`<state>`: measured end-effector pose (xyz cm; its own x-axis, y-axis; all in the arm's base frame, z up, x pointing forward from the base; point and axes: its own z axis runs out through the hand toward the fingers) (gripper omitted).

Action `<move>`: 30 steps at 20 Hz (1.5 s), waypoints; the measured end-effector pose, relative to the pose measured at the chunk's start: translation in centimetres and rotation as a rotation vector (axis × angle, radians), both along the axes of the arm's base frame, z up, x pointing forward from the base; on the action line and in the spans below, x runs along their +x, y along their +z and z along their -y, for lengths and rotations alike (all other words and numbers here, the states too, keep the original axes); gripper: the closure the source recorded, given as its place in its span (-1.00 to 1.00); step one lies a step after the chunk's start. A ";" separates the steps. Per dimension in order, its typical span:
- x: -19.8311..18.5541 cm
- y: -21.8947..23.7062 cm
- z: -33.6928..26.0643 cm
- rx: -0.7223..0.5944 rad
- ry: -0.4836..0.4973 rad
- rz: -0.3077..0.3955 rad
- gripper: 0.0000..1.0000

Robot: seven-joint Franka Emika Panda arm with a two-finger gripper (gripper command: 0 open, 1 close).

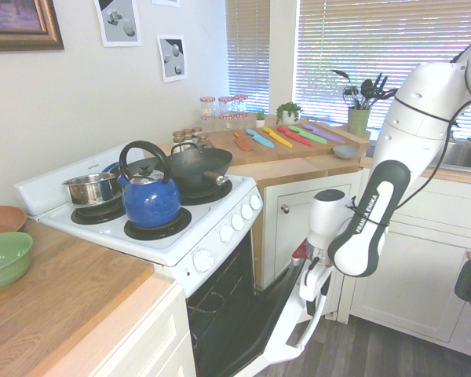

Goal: Close the oven

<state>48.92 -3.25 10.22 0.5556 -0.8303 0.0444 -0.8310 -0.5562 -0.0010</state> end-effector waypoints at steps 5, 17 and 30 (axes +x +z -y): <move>-1.1 -1.2 -1.3 0.012 0.036 0.009 -1.00; 2.6 -3.7 -2.6 0.008 0.075 0.034 -1.00; 10.1 2.3 -8.3 0.007 0.154 0.112 -1.00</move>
